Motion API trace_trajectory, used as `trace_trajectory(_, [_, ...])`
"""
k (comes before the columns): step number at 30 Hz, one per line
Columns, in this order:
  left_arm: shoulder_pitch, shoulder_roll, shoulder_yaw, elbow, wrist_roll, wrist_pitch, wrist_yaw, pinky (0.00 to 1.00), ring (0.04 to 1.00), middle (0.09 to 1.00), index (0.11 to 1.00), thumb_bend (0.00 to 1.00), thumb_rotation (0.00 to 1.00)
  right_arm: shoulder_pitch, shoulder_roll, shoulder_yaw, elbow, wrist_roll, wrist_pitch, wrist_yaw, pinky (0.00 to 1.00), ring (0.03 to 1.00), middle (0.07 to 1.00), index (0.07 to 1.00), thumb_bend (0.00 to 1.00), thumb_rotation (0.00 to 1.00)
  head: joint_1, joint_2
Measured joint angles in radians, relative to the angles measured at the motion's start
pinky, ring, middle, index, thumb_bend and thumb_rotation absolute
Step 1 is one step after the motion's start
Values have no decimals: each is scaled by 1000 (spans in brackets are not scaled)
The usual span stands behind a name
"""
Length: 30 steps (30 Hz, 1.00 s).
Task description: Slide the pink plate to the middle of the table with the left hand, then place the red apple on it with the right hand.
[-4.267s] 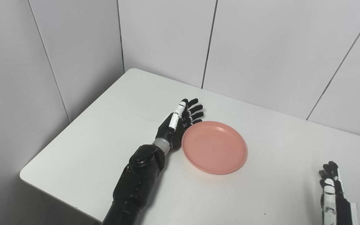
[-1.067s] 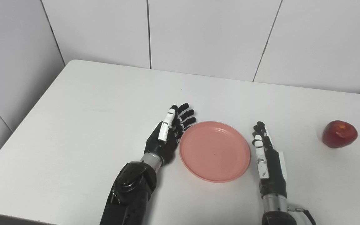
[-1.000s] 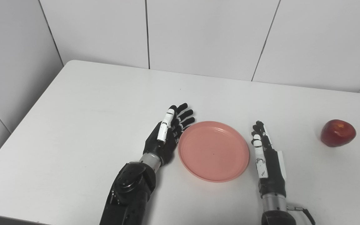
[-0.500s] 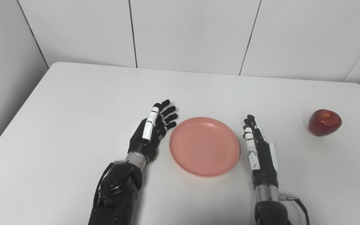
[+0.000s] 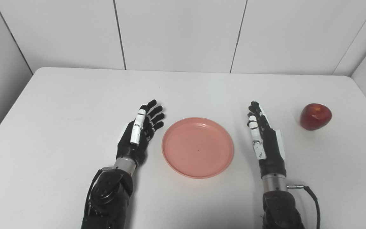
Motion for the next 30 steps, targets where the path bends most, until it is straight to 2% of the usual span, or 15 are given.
trace_trajectory(7, [0,9,26,16,-24,-23,-32,893,886,895,889,382,1000,-39,-16,-14,-65,-35,20,0,833,891,901,896,379,1000,-54,-11])
trace_trajectory(12, [-1,17,40,31,-25,-45,-40,883,879,889,882,371,1000,-70,-44,-22,-95,-61,35,3,796,874,890,892,403,1000,-68,-15])
trace_trajectory(16, [-1,22,50,35,-38,-54,-44,881,877,888,883,373,1000,-82,-80,-25,-109,-126,72,5,814,869,876,880,396,781,-68,-15])
trace_trajectory(18, [-1,25,55,41,-44,-65,-50,875,873,883,878,374,1000,-88,-98,-34,-130,-143,87,7,790,862,881,889,442,660,-130,-32])
trace_trajectory(19, [-1,26,57,47,-46,-70,-51,876,873,882,877,374,1000,-92,-104,-37,-138,-147,93,7,785,860,883,890,468,623,-131,-32])
trace_trajectory(21, [-1,27,63,55,-48,-81,-56,880,876,884,878,377,1000,-101,-118,-41,-142,-165,102,7,759,847,876,890,595,504,-147,-38])
trace_trajectory(23, [-3,30,68,68,-59,-98,-67,882,877,885,879,378,1000,-107,-128,-43,-152,-185,122,9,749,840,870,890,634,473,-158,-40])
trace_trajectory(26, [-6,37,77,80,-78,-110,-81,895,887,896,890,384,1000,-122,-135,-50,-174,-220,146,11,736,833,866,896,776,394,-166,-41])
trace_trajectory(28, [-9,41,82,87,-89,-113,-88,898,889,900,893,384,1000,-135,-146,-51,-201,-244,176,28,752,842,870,901,813,381,-175,-43])
trace_trajectory(30, [-9,44,87,89,-91,-116,-94,887,883,892,886,384,1000,-148,-161,-53,-224,-285,213,45,763,852,879,912,870,412,-175,-43])
